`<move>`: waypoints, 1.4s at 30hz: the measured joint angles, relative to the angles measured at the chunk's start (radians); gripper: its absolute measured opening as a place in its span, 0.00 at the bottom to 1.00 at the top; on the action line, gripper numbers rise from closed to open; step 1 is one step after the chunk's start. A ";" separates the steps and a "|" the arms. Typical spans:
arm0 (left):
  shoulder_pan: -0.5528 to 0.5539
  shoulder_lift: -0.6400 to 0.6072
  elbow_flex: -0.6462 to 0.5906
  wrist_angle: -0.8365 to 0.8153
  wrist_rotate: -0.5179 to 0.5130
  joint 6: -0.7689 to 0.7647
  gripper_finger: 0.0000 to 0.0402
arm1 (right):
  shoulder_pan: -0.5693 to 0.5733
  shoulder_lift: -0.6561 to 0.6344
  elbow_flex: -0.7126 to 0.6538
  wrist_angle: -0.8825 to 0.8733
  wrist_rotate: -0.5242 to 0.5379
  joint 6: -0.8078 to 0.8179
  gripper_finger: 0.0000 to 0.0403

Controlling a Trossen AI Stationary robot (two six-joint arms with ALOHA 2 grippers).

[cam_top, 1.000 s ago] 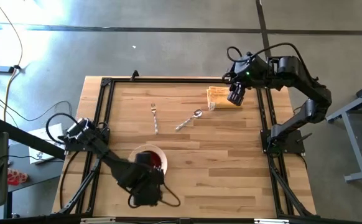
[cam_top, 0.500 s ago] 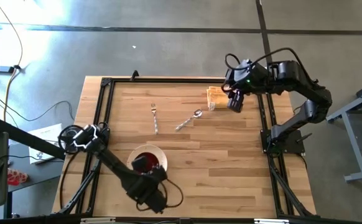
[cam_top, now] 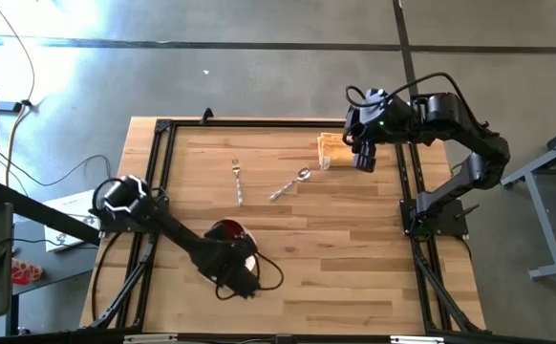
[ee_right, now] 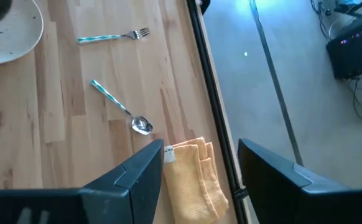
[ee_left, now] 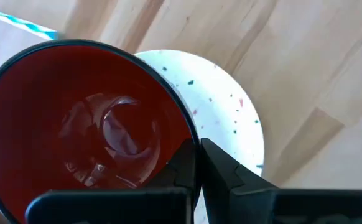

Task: Set table place
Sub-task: Put the black bowl on top of the white plate

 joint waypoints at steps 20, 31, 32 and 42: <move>0.020 -0.134 -0.313 0.354 0.208 0.081 0.00 | 0.000 0.000 0.000 0.053 0.000 -0.021 0.49; 0.012 -0.132 -0.142 0.148 0.179 0.150 0.00 | -0.050 0.000 0.000 0.066 0.000 -0.013 0.49; 0.010 -0.132 -0.127 0.149 0.174 0.151 0.00 | -0.056 0.000 0.000 0.066 0.000 -0.011 0.49; -0.054 -0.015 -0.066 0.185 0.167 0.064 0.00 | -0.079 0.000 0.000 0.066 -0.003 -0.003 0.49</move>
